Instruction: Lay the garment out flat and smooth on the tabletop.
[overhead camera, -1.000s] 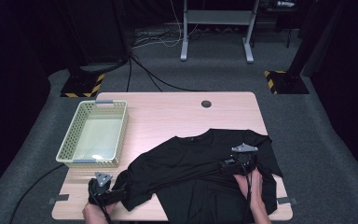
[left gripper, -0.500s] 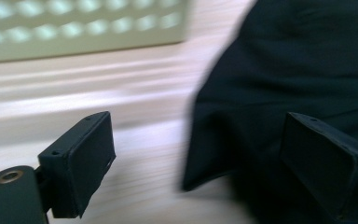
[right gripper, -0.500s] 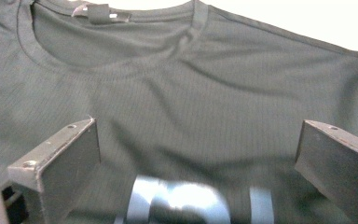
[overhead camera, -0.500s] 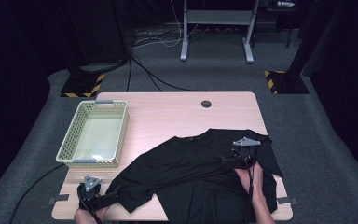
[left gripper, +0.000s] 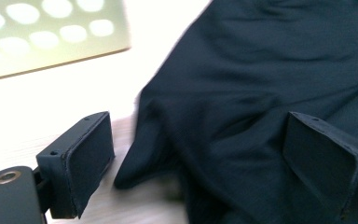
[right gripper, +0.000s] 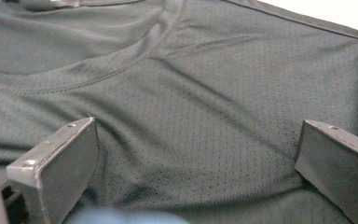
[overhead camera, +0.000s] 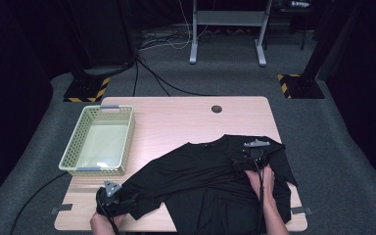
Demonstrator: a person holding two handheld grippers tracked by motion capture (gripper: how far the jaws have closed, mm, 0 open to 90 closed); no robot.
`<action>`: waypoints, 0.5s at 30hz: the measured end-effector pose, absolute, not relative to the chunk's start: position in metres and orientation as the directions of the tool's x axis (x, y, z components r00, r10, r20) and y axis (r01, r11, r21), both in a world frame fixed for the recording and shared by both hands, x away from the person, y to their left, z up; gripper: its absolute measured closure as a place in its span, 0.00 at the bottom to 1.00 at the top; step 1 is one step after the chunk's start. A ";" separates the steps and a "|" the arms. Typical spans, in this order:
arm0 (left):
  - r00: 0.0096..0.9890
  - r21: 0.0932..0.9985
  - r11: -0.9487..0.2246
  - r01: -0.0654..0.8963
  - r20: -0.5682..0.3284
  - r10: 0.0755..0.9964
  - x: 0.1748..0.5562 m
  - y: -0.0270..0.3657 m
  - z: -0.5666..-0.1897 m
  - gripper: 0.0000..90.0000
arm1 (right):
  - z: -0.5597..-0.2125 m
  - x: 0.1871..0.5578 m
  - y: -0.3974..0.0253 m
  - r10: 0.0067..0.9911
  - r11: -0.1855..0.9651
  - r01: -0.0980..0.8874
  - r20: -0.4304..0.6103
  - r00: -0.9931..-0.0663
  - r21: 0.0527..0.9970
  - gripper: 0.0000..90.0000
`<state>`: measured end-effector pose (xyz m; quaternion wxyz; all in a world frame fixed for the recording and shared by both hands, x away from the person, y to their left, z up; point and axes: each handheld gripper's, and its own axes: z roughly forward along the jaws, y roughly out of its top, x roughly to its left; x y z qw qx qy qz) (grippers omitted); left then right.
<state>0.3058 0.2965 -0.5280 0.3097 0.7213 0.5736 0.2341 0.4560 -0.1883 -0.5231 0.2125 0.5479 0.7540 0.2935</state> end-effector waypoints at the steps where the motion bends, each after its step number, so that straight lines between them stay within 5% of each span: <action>1: 0.224 0.714 -0.143 0.685 -0.019 0.974 0.306 0.299 -0.528 0.10 | -0.523 0.455 -0.190 0.956 0.216 0.707 0.003 -0.295 0.674 0.00; 7: 0.253 0.744 -0.131 0.655 -0.052 0.966 0.296 0.294 -0.514 0.10 | -0.519 0.452 -0.194 0.945 0.253 0.714 -0.009 -0.326 0.653 0.00; 15: 0.477 0.743 -0.234 0.627 -0.128 0.870 0.304 0.221 -0.504 0.11 | -0.509 0.420 -0.208 0.928 0.276 0.674 -0.007 -0.373 0.686 0.00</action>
